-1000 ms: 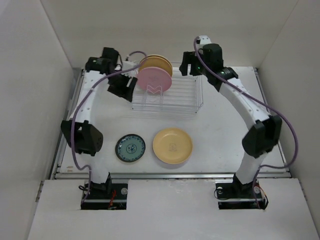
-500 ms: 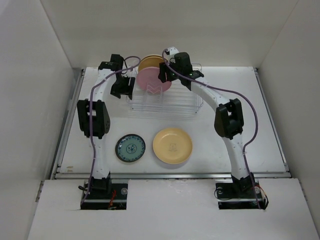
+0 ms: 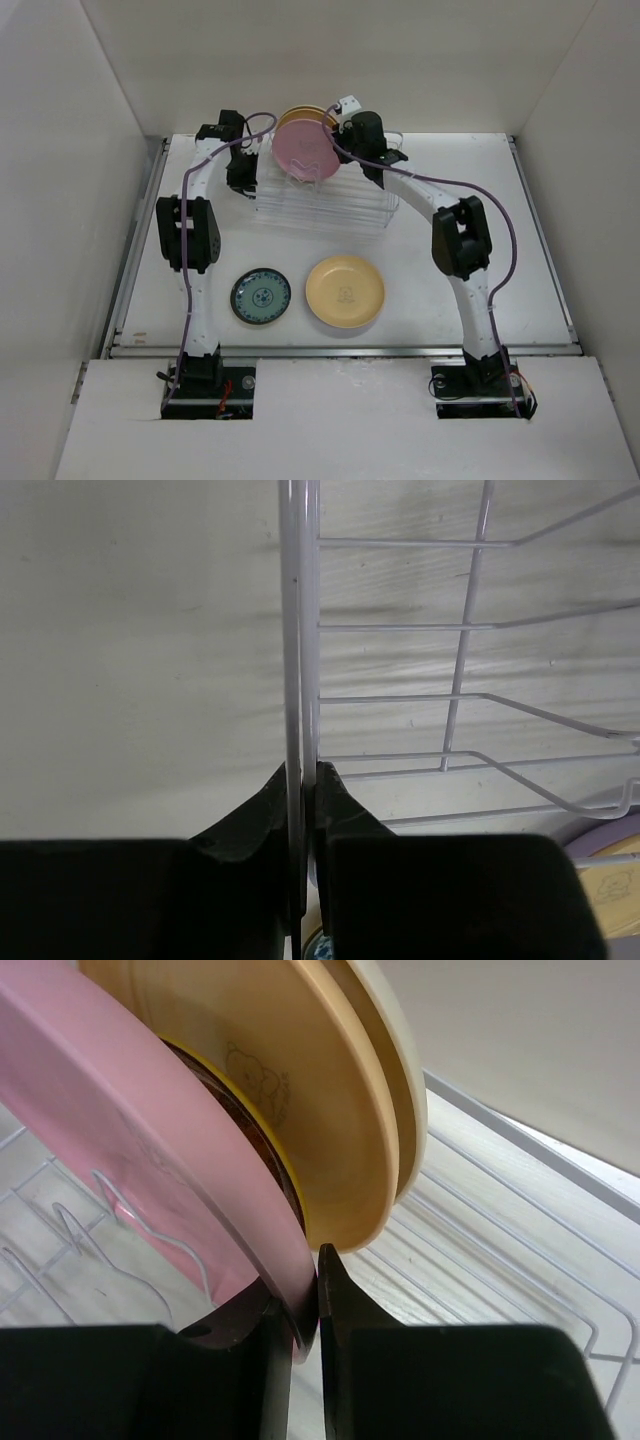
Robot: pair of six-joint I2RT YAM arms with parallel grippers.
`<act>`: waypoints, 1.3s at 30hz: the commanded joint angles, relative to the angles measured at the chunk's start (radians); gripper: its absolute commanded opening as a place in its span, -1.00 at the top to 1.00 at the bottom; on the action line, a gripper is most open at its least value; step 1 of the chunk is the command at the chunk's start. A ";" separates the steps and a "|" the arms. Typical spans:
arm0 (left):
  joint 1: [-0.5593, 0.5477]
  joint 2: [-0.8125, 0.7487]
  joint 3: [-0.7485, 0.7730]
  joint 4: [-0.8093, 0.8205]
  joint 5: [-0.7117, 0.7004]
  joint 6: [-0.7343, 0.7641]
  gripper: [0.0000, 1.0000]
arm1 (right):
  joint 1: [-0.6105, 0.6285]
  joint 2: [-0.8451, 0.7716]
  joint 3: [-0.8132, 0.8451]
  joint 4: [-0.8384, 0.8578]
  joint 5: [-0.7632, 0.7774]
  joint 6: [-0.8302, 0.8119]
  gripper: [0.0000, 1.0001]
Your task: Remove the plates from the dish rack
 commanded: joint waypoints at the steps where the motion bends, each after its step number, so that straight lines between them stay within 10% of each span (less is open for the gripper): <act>1: -0.013 -0.013 -0.002 -0.014 0.093 -0.089 1.00 | 0.014 -0.116 -0.003 0.109 0.042 0.054 1.00; 18: -0.059 -0.102 -0.203 0.050 0.030 -0.350 1.00 | 0.083 -0.329 -0.281 0.328 0.212 0.010 1.00; 27: -0.059 -0.179 -0.315 0.118 0.034 -0.418 1.00 | 0.019 -0.524 -0.186 -0.363 -0.214 0.071 1.00; 39: -0.081 -0.190 -0.291 0.115 -0.094 -0.321 1.00 | 0.005 -0.651 -0.710 -0.672 -0.527 0.166 0.92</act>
